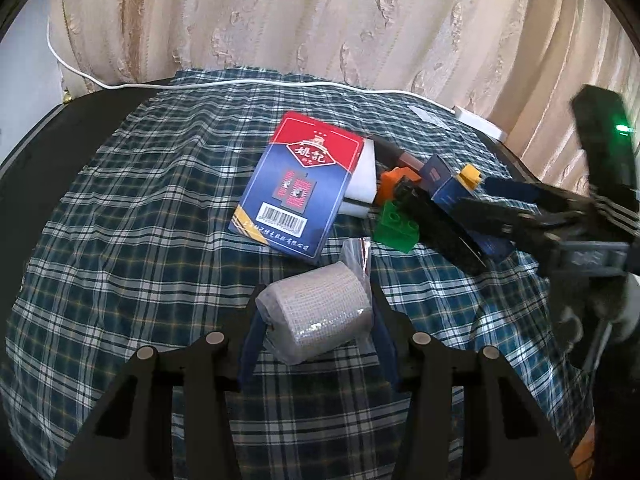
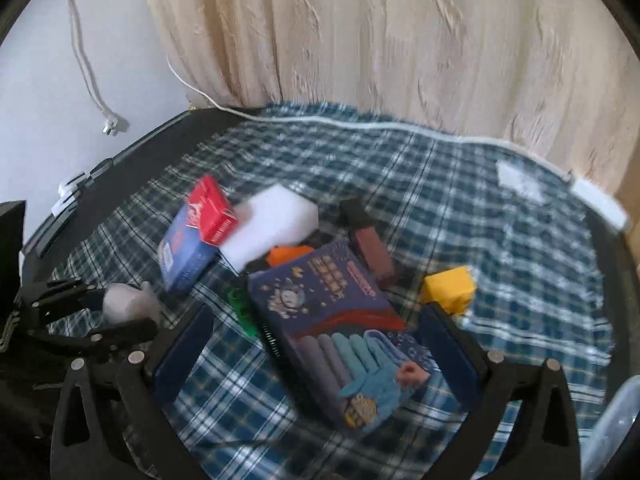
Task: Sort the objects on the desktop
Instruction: 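Hold the tape roll in the left gripper while the right grasps the blue glove box, then carry the tape roll and glove box into the clear bowl and release both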
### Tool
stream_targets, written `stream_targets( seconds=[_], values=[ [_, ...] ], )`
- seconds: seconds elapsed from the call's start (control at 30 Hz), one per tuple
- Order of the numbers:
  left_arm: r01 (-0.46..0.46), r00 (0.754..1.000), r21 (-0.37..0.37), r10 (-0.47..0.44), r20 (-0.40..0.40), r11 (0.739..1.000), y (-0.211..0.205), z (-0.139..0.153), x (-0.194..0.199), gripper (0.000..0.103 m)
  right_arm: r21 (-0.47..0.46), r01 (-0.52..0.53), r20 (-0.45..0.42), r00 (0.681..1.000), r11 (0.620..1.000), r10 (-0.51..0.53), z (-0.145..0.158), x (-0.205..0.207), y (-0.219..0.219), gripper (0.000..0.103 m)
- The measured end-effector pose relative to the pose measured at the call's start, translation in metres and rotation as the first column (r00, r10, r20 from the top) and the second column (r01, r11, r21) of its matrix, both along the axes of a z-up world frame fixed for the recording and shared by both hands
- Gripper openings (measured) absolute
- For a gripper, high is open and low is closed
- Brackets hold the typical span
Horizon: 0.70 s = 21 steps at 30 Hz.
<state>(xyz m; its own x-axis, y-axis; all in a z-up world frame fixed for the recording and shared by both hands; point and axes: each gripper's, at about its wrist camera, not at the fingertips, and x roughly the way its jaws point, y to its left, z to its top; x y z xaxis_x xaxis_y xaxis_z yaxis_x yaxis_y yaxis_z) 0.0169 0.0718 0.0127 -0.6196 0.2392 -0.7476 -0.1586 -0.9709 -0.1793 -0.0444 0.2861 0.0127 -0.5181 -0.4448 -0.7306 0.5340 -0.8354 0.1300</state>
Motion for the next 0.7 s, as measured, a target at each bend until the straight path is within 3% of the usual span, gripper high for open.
stream_targets(
  seconds=[0.13, 0.2, 0.23, 0.47, 0.6, 0.7],
  values=[
    [0.012, 1.000, -0.001, -0.012, 0.002, 1.000, 0.004, 0.001, 0.000, 0.052, -0.091, 0.039, 0.056, 0.998, 0.995, -0.034, -0.008, -0.009, 0.012, 0.095],
    [0.017, 1.000, -0.005, -0.017, 0.000, 1.000, 0.007, 0.002, 0.001, 0.052, -0.171, 0.041, 0.100, 0.995, 0.984, -0.024, -0.006, -0.009, 0.023, 0.081],
    [0.019, 1.000, -0.005, -0.019, -0.001, 1.000, 0.008, 0.003, 0.001, 0.052, -0.199, 0.045, 0.124, 0.992, 0.979, -0.020, -0.006, -0.008, 0.028, 0.079],
    [0.048, 0.999, -0.013, -0.048, -0.008, 0.999, 0.020, 0.008, 0.005, 0.052, -0.151, 0.056, 0.095, 0.995, 0.987, -0.042, -0.006, 0.003, 0.027, 0.078],
    [0.048, 0.999, -0.015, -0.048, -0.012, 0.999, 0.023, 0.011, 0.008, 0.052, -0.118, 0.062, 0.127, 0.991, 0.991, -0.047, -0.015, -0.009, 0.019, 0.080],
    [0.041, 0.999, -0.018, -0.042, -0.018, 0.999, 0.022, 0.014, 0.010, 0.052, -0.159, 0.079, 0.156, 0.986, 0.984, -0.054, -0.019, -0.010, 0.022, 0.075]
  ],
)
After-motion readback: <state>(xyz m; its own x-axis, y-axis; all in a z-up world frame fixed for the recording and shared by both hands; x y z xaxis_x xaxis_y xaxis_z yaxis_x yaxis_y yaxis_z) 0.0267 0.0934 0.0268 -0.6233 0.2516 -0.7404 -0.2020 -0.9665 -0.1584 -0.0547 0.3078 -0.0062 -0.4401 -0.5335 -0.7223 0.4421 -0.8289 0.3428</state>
